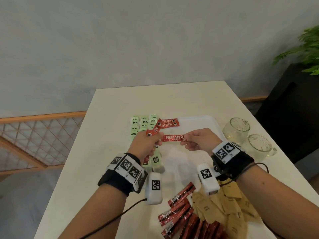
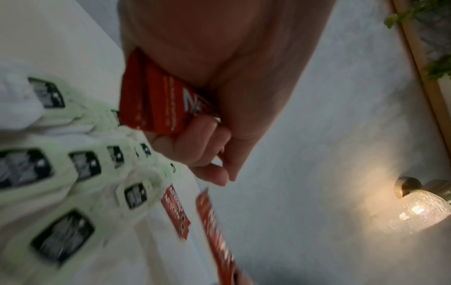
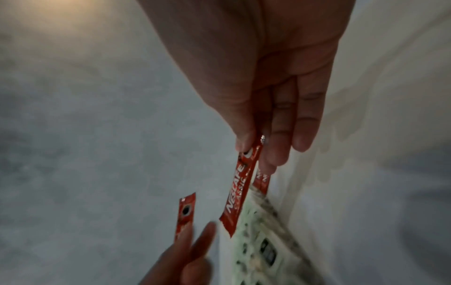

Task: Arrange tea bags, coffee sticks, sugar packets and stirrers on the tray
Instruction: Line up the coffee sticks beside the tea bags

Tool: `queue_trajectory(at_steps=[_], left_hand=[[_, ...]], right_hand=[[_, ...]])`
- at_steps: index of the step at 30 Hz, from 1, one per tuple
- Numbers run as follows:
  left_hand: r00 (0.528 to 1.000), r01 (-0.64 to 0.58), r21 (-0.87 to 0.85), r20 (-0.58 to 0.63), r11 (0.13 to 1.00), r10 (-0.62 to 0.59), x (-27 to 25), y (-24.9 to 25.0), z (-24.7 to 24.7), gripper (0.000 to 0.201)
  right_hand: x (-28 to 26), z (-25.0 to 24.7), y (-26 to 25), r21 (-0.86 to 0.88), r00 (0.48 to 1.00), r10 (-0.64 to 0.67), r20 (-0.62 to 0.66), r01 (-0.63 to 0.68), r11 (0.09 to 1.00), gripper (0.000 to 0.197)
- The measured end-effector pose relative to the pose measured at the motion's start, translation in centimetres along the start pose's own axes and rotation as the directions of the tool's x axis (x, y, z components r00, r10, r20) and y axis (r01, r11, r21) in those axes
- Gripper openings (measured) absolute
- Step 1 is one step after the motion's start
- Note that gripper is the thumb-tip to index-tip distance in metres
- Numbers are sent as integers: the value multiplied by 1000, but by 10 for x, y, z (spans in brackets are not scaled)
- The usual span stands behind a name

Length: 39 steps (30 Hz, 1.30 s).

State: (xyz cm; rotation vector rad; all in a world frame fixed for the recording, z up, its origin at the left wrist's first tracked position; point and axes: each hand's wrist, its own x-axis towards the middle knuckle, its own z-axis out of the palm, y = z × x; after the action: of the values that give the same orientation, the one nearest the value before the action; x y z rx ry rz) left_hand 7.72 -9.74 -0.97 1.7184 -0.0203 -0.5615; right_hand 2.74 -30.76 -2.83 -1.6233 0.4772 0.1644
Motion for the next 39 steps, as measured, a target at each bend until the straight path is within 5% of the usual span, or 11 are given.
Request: queue_trajectory(at_steps=[5, 10, 19, 29, 39], left_hand=[[993, -21, -81, -114, 996, 12, 18, 10, -32, 20], [995, -19, -103, -102, 994, 9, 30, 12, -40, 13], [994, -13, -141, -107, 990, -2, 42, 8, -42, 9], [993, 5, -165, -116, 986, -24, 46, 0, -48, 10], [998, 56, -103, 1, 993, -56, 34, 0, -40, 12]], right_hand=[[46, -11, 5, -205, 981, 87, -171, -122, 971, 15], [85, -5, 10, -347, 959, 134, -248, -217, 913, 12], [124, 16, 6, -458, 953, 15, -302, -159, 874, 31], [134, 21, 7, -480, 947, -37, -318, -128, 868, 30], [117, 21, 0, -468, 943, -68, -327, -99, 878, 31]])
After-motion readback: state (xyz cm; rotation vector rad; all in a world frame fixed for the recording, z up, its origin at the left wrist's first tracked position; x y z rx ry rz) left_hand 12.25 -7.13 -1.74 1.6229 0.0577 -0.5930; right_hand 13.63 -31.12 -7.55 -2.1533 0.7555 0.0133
